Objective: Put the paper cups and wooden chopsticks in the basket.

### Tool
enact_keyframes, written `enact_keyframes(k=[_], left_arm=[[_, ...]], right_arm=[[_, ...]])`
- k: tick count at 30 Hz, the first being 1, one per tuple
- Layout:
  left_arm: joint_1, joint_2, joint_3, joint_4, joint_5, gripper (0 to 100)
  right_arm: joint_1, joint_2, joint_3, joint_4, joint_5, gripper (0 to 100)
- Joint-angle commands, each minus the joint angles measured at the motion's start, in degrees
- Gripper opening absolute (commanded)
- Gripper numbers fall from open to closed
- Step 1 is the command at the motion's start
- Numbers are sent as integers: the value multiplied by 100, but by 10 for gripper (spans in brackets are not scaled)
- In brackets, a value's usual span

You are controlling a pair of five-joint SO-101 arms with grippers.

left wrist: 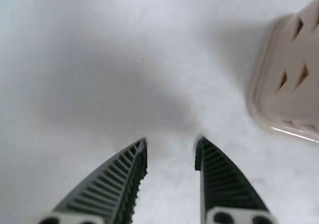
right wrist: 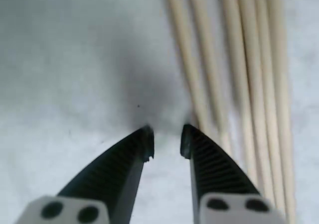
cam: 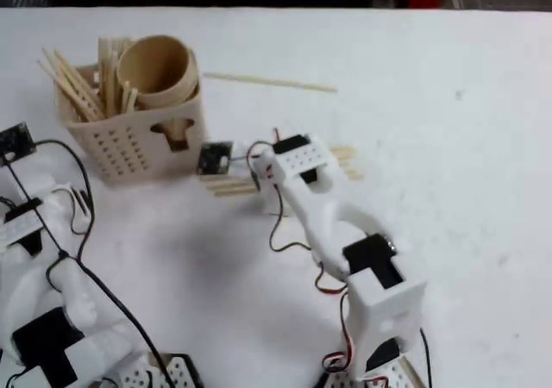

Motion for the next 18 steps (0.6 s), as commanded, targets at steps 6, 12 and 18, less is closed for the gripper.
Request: enact_keyframes(k=[6,12,18], left_arm=[[101,-145,-18,-114,53,172],[101,-145,-18,-114,44,172],[101,-145,-18,-114,44,172]], right_arm=[[-40,13,-9,92,70,77],[66,-532,185,66,44,74],[119,-1851,712,-321,79,128]])
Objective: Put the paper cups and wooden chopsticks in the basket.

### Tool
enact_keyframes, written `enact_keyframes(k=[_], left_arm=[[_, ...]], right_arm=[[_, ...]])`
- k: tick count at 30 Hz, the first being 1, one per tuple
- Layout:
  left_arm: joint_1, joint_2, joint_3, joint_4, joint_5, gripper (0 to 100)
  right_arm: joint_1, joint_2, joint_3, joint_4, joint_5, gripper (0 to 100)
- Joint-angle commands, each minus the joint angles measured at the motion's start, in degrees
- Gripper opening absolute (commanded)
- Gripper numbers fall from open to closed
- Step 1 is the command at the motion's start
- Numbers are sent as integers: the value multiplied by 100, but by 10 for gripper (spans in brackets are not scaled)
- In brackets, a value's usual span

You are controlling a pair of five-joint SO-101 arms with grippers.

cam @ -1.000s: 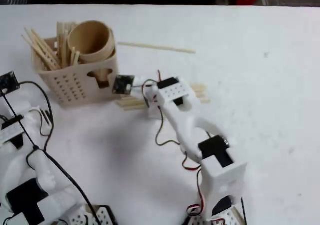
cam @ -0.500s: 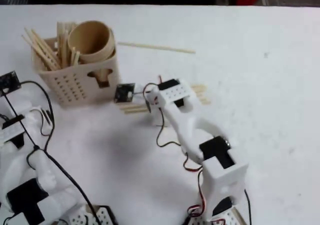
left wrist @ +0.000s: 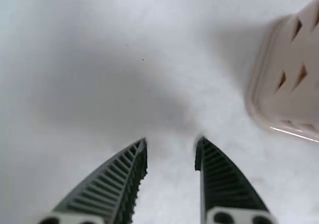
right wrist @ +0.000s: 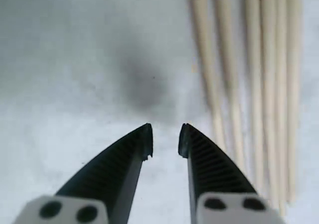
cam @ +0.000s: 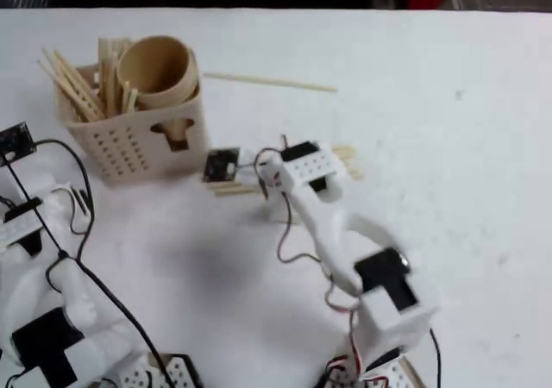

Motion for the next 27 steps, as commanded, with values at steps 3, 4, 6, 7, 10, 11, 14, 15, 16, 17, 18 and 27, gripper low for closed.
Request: enact_keyframes(k=[3,4,6,7,10,11,14,15,16,17,18,27], left_arm=[[92,-145,-18,-114,44,172],[92,-145,-18,-114,44,172],[92,-145,-18,-105,44,172],[92,-145,-18,-105,44,172],[92,-145,-18,-105,44,172],[92,-145,-18,-105,44,172],[92,-145,-18,-105,44,172],[92,-145,-18,-105,44,172],[92,-145,-18,-105,44,172],[92,-145,-18,-105,44,172],[92,-145,-18,-114,44,172],[92,-145,-18,-114,44,172]], right_arm=[[57,-523,158,-479,79,183],[57,-409,158,-549,79,211],[57,-145,141,-681,79,255],[57,-4,141,-796,79,268],[92,409,-9,-989,79,260],[110,549,-105,-980,79,256],[145,945,-308,-954,79,238],[154,1024,-378,-875,79,221],[163,1095,-457,-760,79,197],[163,1103,-527,-620,79,167],[163,1112,-571,-488,70,135],[127,1095,-554,119,26,45]])
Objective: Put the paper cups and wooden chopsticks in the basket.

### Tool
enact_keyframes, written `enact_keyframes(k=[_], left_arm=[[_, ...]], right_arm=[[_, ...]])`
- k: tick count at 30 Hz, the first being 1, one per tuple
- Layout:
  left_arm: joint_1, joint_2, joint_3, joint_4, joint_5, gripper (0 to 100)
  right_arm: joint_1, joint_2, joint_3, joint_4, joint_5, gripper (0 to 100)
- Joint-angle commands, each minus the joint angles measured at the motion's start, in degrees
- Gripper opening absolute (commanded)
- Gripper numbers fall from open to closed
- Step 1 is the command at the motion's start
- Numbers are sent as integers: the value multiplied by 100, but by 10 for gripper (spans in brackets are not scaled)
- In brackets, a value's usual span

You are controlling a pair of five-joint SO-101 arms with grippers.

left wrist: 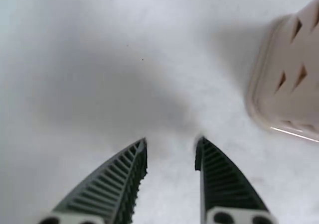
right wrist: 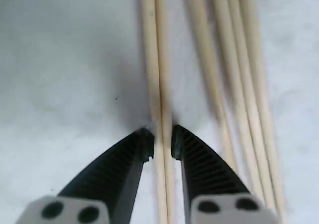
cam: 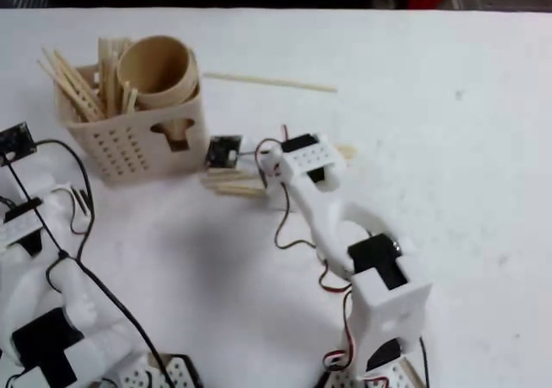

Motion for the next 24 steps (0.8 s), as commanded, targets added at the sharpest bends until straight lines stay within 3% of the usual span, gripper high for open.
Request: enact_keyframes(k=[1,5,13,20,24], left_arm=[[92,-145,-18,-114,44,172],[92,-145,-18,-114,44,172],[92,-145,-18,-114,44,172],[92,-145,-18,-105,44,172],[92,-145,-18,-114,44,172]], right_arm=[[-13,-4,35,286,18,45],[-31,-57,35,382,-9,40],[-110,-1358,105,400,-1090,17],[-198,-2510,475,382,-1231,17],[-295,-3301,484,400,-1925,17]])
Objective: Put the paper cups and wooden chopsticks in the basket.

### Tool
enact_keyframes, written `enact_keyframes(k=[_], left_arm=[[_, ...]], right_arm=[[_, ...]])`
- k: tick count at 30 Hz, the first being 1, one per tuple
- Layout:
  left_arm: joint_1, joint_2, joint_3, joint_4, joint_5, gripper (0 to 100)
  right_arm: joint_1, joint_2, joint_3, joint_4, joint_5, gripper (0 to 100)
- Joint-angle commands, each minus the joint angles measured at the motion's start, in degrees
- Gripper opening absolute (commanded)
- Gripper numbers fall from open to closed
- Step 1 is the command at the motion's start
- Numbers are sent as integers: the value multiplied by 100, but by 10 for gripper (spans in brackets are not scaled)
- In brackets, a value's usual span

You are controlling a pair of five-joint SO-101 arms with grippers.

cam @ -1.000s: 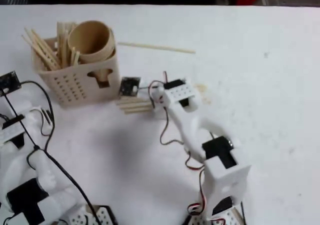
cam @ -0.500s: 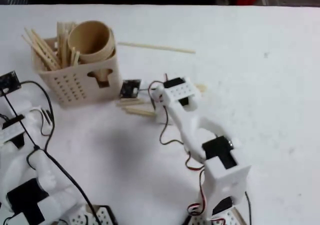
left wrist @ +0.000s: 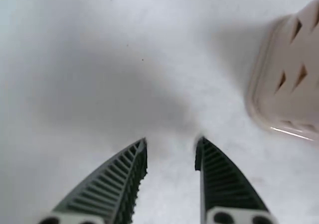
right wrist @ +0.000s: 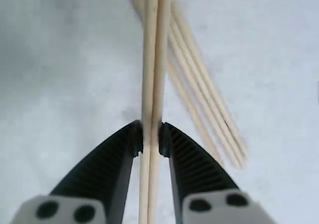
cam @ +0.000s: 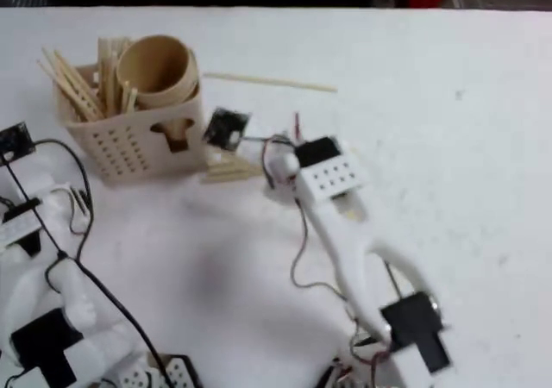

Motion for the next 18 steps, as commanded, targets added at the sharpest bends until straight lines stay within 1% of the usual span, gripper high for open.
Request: enact_keyframes(k=[1,5,11,15,18], left_arm=[[92,-145,-18,-114,44,172],[92,-145,-18,-114,44,172],[92,-145,-18,-114,44,172],[92,-145,-18,-114,44,172],[92,-145,-18,-114,44,172]], right_arm=[[-145,-989,-26,31,-580,17],[-180,-2000,-62,356,-1284,16],[-268,-3240,-149,391,-1820,16],[-892,-3468,-782,382,-2048,16],[-1420,-3169,-1530,4,-2497,16]])
